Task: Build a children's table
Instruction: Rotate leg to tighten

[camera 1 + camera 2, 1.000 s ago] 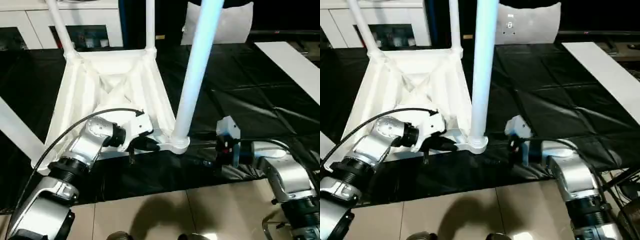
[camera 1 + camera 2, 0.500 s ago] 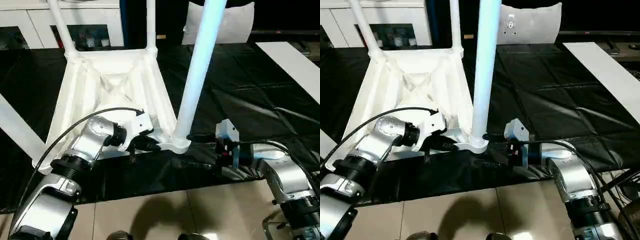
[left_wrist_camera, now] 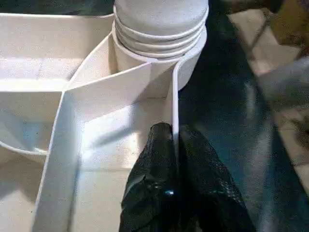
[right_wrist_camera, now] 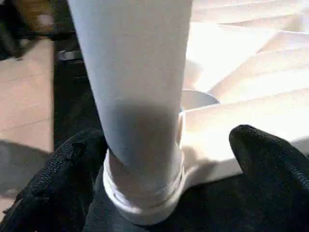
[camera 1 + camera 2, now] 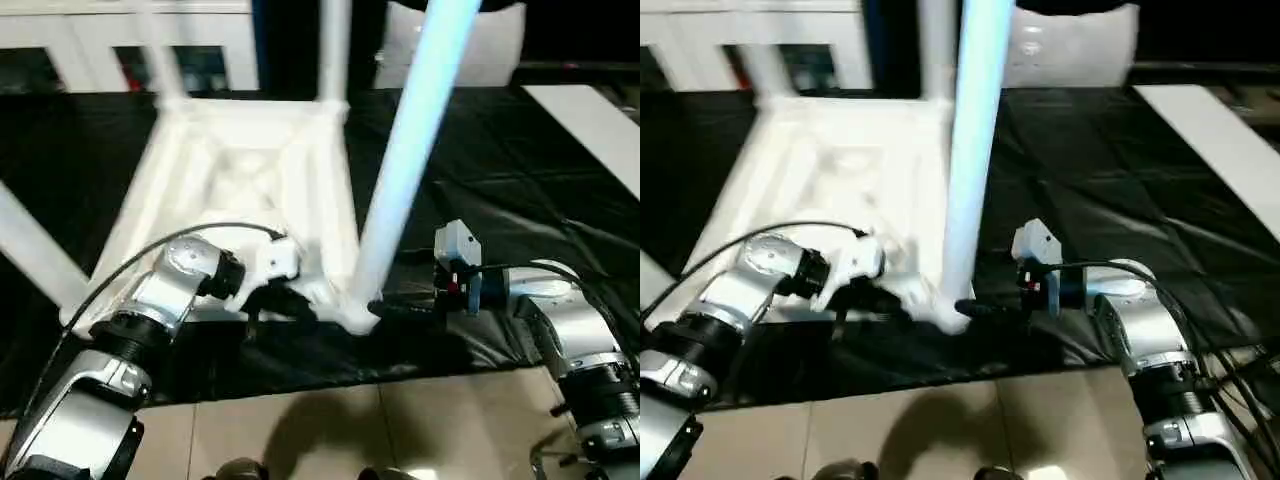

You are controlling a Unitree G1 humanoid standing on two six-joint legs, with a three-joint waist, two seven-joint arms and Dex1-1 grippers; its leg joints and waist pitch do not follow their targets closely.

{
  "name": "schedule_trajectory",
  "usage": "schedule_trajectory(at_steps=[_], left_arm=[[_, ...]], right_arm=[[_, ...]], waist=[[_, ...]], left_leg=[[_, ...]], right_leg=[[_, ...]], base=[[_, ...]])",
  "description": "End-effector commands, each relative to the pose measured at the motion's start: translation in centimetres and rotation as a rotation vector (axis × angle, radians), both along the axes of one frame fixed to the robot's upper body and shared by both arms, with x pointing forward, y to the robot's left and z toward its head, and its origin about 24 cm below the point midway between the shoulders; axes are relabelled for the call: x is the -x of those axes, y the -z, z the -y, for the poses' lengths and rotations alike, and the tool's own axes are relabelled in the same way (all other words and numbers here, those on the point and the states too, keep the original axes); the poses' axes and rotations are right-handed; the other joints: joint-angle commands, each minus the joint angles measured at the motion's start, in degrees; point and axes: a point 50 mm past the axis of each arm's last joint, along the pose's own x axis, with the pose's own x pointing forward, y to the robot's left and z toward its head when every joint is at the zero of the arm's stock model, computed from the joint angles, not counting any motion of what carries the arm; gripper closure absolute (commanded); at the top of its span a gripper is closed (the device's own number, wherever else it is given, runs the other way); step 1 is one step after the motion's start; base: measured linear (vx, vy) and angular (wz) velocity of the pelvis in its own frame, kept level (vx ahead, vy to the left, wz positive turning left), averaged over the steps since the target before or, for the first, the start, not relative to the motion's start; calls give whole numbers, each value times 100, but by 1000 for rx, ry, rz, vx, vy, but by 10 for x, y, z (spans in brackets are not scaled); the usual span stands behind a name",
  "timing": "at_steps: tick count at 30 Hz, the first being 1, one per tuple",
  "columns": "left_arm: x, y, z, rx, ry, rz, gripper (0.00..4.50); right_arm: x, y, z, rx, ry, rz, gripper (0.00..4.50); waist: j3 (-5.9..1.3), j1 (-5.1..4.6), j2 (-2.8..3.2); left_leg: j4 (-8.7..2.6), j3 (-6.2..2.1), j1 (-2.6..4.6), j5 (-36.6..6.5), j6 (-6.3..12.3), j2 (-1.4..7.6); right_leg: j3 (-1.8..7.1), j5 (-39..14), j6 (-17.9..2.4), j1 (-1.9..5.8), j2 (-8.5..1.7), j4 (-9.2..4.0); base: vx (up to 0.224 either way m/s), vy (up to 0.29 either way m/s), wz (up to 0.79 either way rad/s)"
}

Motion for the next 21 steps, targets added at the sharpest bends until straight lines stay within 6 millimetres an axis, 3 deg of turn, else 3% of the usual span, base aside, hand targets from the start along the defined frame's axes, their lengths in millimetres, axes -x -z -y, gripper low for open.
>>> schedule_trajectory(at_steps=[1, 5, 7, 11, 21], left_arm=[[13, 14, 9, -26, 101, -73, 450], [12, 15, 8, -47, 104, -51, 450], [12, 15, 8, -49, 100, -45, 450], [13, 15, 7, -54, 102, -43, 450], [16, 18, 4, -62, 107, -58, 450]], right_arm=[[0, -3, -1, -3, -56, -23, 36], [1, -1, -5, -1, -134, -63, 65], [2, 0, -7, 6, -156, -70, 74], [0, 0, -9, 0, -179, -86, 112], [-3, 1, -11, -7, -215, -118, 203]], waist=[[-363, -17, -23], [-349, -7, -60], [-350, 2, -45], [-380, 15, -54], [-392, 43, -53]], left_leg=[[-310, -44, 62, -698, 623, 363], [-329, -53, 54, -916, 490, 356], [-328, -55, 62, -926, 468, 361], [-302, -49, 63, -675, 528, 352], [-290, -48, 58, -597, 570, 349]], right_leg=[[236, -380, -1687, 297, -415, -270], [239, -890, -1550, 299, -428, -321], [243, -965, -1515, 291, -437, -325], [237, -590, -1586, 290, -424, -271], [225, -462, -1631, 302, -424, -251]], base=[[0, 0, 0], [0, 0, 0], [0, 0, 0], [0, 0, 0], [0, 0, 0]])
